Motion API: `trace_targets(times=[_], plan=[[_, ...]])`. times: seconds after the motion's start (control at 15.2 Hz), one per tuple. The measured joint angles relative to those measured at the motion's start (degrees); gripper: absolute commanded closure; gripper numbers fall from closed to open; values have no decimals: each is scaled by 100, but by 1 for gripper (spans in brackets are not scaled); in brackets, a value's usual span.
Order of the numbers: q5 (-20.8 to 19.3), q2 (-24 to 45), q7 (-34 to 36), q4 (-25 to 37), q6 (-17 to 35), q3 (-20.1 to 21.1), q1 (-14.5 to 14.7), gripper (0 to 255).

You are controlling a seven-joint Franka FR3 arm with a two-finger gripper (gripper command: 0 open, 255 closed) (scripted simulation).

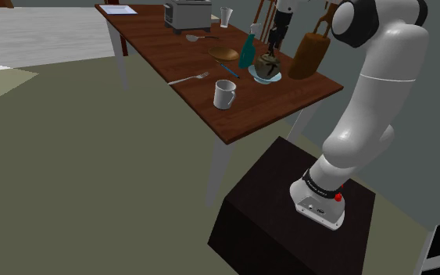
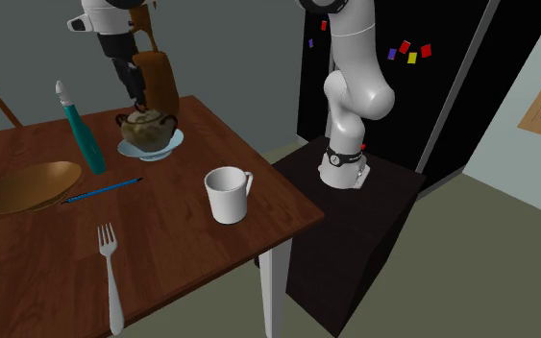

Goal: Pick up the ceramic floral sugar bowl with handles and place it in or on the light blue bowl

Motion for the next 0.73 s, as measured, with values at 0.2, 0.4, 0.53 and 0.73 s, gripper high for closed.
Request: trace_targets(times=[0.2, 0.4, 0.53, 0.73], plan=[[0, -2, 0, 4, 1, 0, 0, 0], [2, 2, -10, 86, -77, -5, -11, 0], [9, 38, 11, 430, -379, -2, -18, 0], [27, 87, -4, 834, -735, -10, -55, 0]])
